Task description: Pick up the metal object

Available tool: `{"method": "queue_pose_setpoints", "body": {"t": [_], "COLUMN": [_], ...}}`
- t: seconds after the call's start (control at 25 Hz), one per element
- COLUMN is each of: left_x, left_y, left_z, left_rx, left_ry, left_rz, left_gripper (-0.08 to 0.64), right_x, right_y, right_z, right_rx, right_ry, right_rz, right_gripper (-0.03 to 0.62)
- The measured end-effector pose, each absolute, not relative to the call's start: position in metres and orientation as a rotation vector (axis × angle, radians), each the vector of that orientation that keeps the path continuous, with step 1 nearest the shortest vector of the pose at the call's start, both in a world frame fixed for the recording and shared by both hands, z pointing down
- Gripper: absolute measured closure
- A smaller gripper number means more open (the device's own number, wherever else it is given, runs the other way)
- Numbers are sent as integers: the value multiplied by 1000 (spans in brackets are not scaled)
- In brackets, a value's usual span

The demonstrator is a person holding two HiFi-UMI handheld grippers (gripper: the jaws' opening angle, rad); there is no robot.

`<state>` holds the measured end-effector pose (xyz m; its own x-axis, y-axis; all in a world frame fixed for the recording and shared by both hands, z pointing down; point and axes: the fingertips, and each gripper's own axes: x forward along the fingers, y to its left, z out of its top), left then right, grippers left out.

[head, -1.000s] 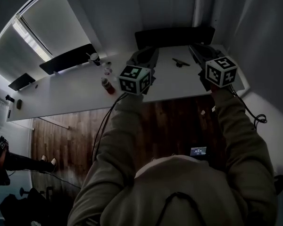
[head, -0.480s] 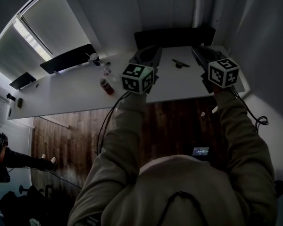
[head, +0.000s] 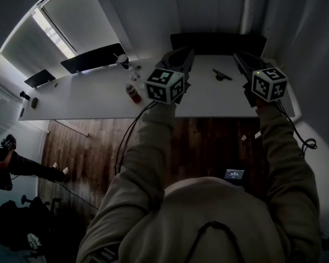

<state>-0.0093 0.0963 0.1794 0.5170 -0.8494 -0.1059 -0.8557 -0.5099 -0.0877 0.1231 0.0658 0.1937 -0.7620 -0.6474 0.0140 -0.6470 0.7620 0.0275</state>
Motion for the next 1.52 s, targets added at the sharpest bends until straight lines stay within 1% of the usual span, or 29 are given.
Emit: {"method": "queue_pose_setpoints", "body": {"t": [0.16, 0.24, 0.48, 0.64, 0.8, 1.08, 1.24, 1.4, 1.52], "left_x": [-3, -4, 7, 13, 20, 0, -23, -48, -81], "left_y": [98, 97, 83, 77, 67, 37, -19, -66, -105], "left_z": [185, 181, 186, 179, 192, 197, 196, 198, 202], "left_rx": [-2592, -2588, -2600, -2598, -2599, -2569, -2563, -2574, -2586], "left_ry": [1487, 1505, 1513, 1480, 1421, 1450, 1450, 1430, 1450], "left_rz": [4, 30, 59, 53, 18, 40, 72, 31, 17], "left_gripper": [557, 557, 557, 557, 557, 557, 557, 557, 557], "right_x": [131, 138, 171, 175, 179, 179, 150, 128, 113], "right_y": [65, 62, 58, 49, 40, 12, -42, -92, -131], "right_z": [200, 201, 208, 204, 211, 214, 218, 216, 219], "right_rx": [1064, 1068, 1103, 1118, 1121, 1153, 1139, 1137, 1159], "right_ry": [-2948, -2958, -2930, -2926, -2909, -2891, -2888, -2884, -2877], "right_rz": [16, 45, 25, 17, -1, -20, -39, -33, -7], "right_gripper": [574, 574, 574, 574, 574, 574, 574, 574, 574]}}
